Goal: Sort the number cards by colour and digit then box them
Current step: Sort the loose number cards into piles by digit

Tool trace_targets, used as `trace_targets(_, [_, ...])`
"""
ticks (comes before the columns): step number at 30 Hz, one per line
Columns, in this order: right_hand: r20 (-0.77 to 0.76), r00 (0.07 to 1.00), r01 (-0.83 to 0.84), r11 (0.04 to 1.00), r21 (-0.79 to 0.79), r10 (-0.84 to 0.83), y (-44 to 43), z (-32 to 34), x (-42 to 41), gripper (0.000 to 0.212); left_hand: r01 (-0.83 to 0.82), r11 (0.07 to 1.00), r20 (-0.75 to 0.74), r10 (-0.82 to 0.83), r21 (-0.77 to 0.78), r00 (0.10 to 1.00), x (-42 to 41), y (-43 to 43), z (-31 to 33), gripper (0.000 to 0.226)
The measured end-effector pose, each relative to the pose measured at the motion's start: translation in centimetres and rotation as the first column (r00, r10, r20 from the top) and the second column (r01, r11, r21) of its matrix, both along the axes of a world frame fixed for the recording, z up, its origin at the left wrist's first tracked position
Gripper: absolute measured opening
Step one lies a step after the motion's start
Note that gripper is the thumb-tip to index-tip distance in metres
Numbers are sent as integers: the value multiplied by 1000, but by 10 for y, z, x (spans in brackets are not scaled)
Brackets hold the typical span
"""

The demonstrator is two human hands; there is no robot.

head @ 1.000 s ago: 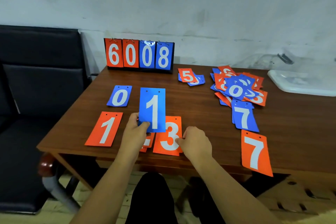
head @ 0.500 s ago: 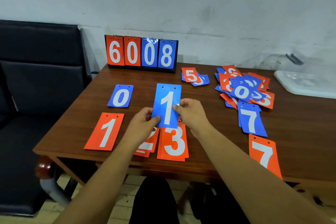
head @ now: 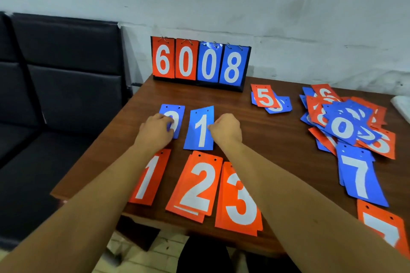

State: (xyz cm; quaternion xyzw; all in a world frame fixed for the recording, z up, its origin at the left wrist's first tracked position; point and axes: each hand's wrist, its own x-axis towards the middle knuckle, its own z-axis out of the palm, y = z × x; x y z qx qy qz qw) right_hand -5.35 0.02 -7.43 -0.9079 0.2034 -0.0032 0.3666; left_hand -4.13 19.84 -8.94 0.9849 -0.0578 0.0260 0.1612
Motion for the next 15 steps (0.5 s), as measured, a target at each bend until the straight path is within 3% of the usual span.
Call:
trace_targets(4, [-40, 993, -113, 957, -265, 106, 7, -9, 0, 20, -9, 1000, 77, 9, -10, 997, 5, 2, -5, 38])
trace_targets(8, [70, 981, -150, 941, -304, 179, -18, 2, 13, 25, 85, 993, 328, -55, -79, 943, 14, -19, 7, 26])
trace_targets(15, [119, 993, 37, 944, -328, 2, -133, 14, 54, 30, 172, 932, 127, -138, -318, 982, 67, -130, 26, 20])
